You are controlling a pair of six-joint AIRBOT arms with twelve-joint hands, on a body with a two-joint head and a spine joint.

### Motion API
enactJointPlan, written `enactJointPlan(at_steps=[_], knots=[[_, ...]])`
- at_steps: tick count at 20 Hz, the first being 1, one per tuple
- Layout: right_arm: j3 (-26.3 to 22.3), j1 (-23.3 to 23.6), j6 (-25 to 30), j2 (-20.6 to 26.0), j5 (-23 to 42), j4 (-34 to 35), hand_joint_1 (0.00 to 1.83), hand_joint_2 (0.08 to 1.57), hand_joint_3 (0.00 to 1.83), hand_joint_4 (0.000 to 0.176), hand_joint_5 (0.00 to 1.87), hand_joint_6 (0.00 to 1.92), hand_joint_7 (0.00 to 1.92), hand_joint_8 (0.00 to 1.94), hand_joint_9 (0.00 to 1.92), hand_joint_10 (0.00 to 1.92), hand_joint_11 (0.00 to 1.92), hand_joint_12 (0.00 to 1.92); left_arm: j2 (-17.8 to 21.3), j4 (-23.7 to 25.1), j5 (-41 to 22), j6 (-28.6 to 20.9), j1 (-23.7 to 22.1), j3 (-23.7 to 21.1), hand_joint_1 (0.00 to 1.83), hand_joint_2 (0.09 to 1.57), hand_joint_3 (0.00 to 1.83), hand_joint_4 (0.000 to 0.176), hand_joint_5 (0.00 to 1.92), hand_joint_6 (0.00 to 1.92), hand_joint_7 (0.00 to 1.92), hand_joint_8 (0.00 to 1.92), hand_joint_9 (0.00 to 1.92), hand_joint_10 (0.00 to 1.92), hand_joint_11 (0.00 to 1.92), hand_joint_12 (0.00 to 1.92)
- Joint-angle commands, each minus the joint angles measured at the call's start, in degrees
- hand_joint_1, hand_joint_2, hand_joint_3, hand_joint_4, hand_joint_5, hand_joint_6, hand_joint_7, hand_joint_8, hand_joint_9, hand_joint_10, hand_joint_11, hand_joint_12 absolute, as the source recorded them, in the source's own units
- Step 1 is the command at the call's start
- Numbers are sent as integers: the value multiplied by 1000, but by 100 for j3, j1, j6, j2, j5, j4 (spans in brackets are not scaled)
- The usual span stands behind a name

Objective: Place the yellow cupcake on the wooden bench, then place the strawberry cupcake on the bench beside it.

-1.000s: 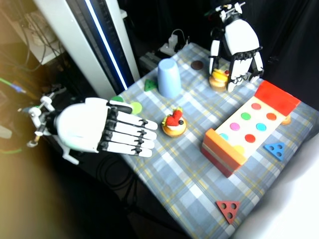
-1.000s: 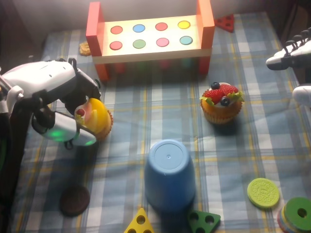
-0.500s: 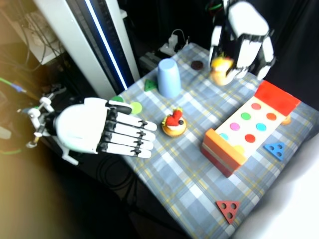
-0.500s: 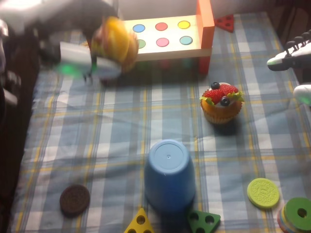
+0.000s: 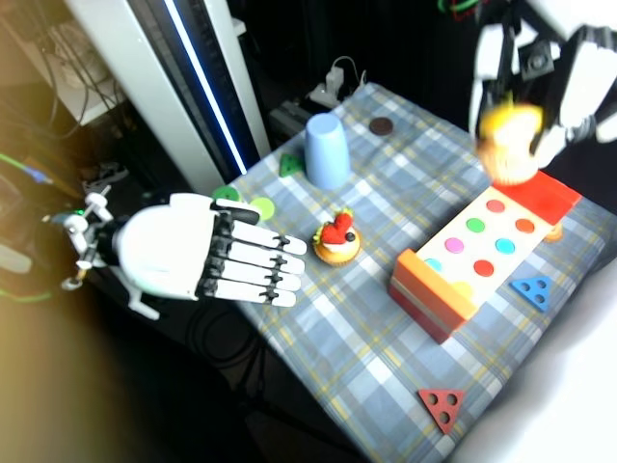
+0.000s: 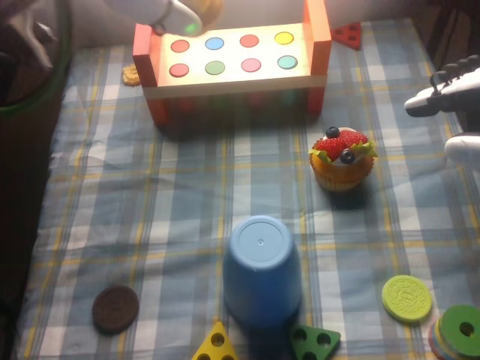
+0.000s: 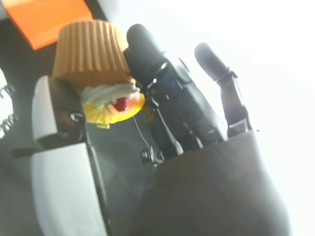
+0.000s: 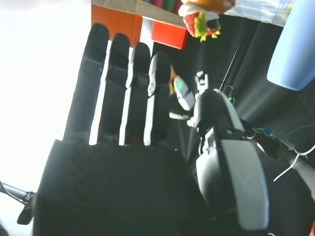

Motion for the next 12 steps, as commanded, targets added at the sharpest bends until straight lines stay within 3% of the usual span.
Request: enactJointPlan(at_steps=[1, 2, 3, 4, 5, 7, 9, 11, 12], knots=[[33, 65, 49, -9, 678, 127, 362, 1353, 0, 0, 641, 4, 719, 5, 695, 10, 666, 74, -98, -235, -393, 236, -72, 143, 1266, 1079, 4, 0, 1043, 800, 1068, 912, 1113, 66, 185, 1321], [36, 65, 55, -10, 677, 119, 335, 1349, 0, 0, 644, 4, 721, 4, 703, 10, 671, 74, -174, -468, -354, 474, -71, 229, 1152, 1094, 0, 0, 1032, 870, 1119, 707, 994, 423, 194, 1412], [41, 66, 60, -11, 674, 110, 305, 1346, 0, 0, 642, 2, 722, 3, 705, 7, 671, 72, -251, -714, -323, 771, -70, 312, 1244, 1100, 3, 0, 1032, 664, 1052, 1052, 898, 459, 169, 1325], [44, 69, 66, -11, 668, 105, 347, 1346, 0, 0, 650, 3, 724, 2, 702, 4, 666, 69, -309, -903, -302, 992, -70, 370, 1241, 1097, 7, 0, 965, 847, 1086, 957, 892, 293, 163, 1049], [47, 73, 71, -11, 663, 99, 373, 1346, 0, 0, 652, 3, 725, 2, 702, 3, 662, 66, -388, -1186, -249, 1306, -70, 467, 1256, 1093, 0, 0, 980, 802, 1115, 933, 938, 173, 199, 949], [48, 73, 78, -13, 657, 97, 376, 1347, 0, 0, 656, 4, 724, 1, 704, 3, 661, 65, -487, -1605, -172, 1813, -70, 586, 1234, 1101, 0, 0, 949, 913, 1093, 913, 955, 41, 187, 808], [48, 75, 86, -16, 656, 82, 393, 1350, 0, 0, 656, 2, 722, 1, 705, 3, 668, 67, -543, -1814, -125, 2107, -34, 644, 1240, 1115, 0, 0, 925, 902, 1059, 1021, 966, 20, 146, 788], [49, 75, 98, -16, 656, 79, 383, 1358, 2, 0, 651, 0, 719, 0, 708, 2, 673, 68, -591, -1857, -73, 2107, 17, 704, 1234, 1092, 0, 0, 974, 886, 1104, 885, 1009, 16, 170, 838], [53, 75, 111, -16, 655, 75, 381, 1360, 3, 0, 650, 0, 720, 1, 713, 4, 681, 71, -623, -1864, -44, 2107, 43, 735, 1225, 1101, 2, 0, 952, 933, 1079, 912, 988, 5, 126, 837]])
